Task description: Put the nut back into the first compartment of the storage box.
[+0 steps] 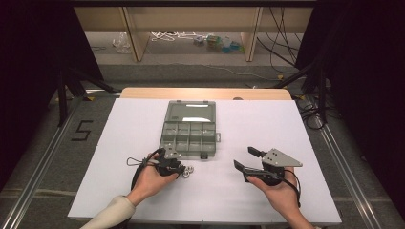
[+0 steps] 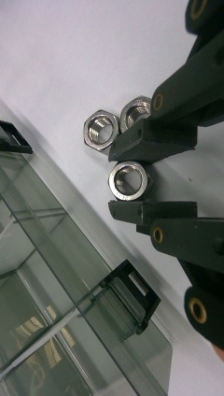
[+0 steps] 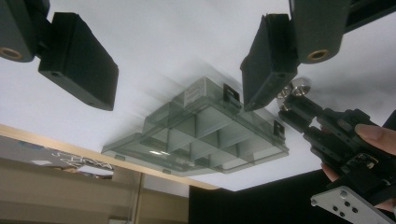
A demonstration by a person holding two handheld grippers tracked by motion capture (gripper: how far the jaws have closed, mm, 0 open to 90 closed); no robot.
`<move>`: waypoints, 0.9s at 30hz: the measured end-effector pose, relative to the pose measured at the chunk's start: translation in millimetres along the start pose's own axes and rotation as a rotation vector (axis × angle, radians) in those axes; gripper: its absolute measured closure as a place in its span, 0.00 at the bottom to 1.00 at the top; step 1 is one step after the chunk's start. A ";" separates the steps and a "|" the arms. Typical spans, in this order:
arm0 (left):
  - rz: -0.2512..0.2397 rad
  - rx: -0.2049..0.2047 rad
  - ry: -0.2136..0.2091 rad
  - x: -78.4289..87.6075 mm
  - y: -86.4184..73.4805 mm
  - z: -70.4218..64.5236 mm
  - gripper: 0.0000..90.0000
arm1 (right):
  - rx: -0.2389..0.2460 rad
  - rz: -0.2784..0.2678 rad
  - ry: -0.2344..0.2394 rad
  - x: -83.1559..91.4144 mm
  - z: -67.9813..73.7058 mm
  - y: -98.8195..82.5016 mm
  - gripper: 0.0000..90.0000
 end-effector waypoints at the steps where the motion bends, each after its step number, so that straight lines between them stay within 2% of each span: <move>1: -0.005 0.002 0.002 -0.3 -0.1 0.3 0.78 | 0.001 0.001 -0.005 0.0 -0.2 -0.2 0.31; 2: -0.005 0.003 0.004 0.3 -0.3 -0.2 0.78 | 0.005 0.014 -0.005 1.1 -0.7 -0.6 0.31; 6: -0.024 -0.003 0.007 4.2 1.0 0.5 0.78 | 0.000 -0.018 0.010 -0.9 0.1 -0.2 0.31; 7: -0.029 -0.009 0.009 6.2 1.7 1.2 0.78 | 0.016 -0.017 -0.011 0.2 -1.3 0.2 0.31; 8: -0.035 -0.005 0.007 8.1 1.9 1.3 0.78 | 0.019 0.009 -0.018 2.6 -1.5 -0.2 0.31; 9: -0.035 0.002 0.011 9.9 1.9 1.1 0.78 | 0.019 -0.024 -0.005 -0.1 -1.3 0.3 0.31; 12: -0.046 -0.009 0.012 15.7 2.1 3.2 0.78 | 0.016 -0.017 -0.016 0.2 -1.1 0.0 0.31; 13: -0.050 -0.003 0.016 17.5 2.2 3.2 0.78 | 0.018 -0.032 -0.009 -0.8 -1.0 0.2 0.31; 15: -0.054 -0.016 0.018 21.2 2.9 5.0 0.78 | 0.018 -0.019 -0.014 0.6 -1.0 0.1 0.31; 17: -0.070 -0.008 0.017 24.2 3.5 5.4 0.78 | 0.004 -0.007 -0.005 1.4 0.2 -0.2 0.31; 19: -0.073 -0.018 0.025 27.9 4.1 7.2 0.78 | 0.004 -0.012 -0.004 0.9 0.6 -0.3 0.31; 21: -0.082 -0.008 0.025 30.4 4.7 7.8 0.78 | 0.019 -0.024 -0.007 0.9 0.1 -0.1 0.31; 22: -0.088 -0.006 0.022 31.5 5.2 8.2 0.78 | 0.002 -0.023 0.001 0.5 2.0 -0.4 0.31; 27: -0.122 0.001 0.032 40.2 7.6 11.8 0.78 | -0.001 -0.032 0.004 1.0 3.3 -0.2 0.31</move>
Point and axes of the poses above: each handheld gripper's, and its own axes: x roughly backward along the jaws, y roughly out of its top, z roughly to its left, the point moved 2 cm from there along -x, roughly forward along the jaws, and after that the axes turned 15 degrees about z, right-handed, at the moved point
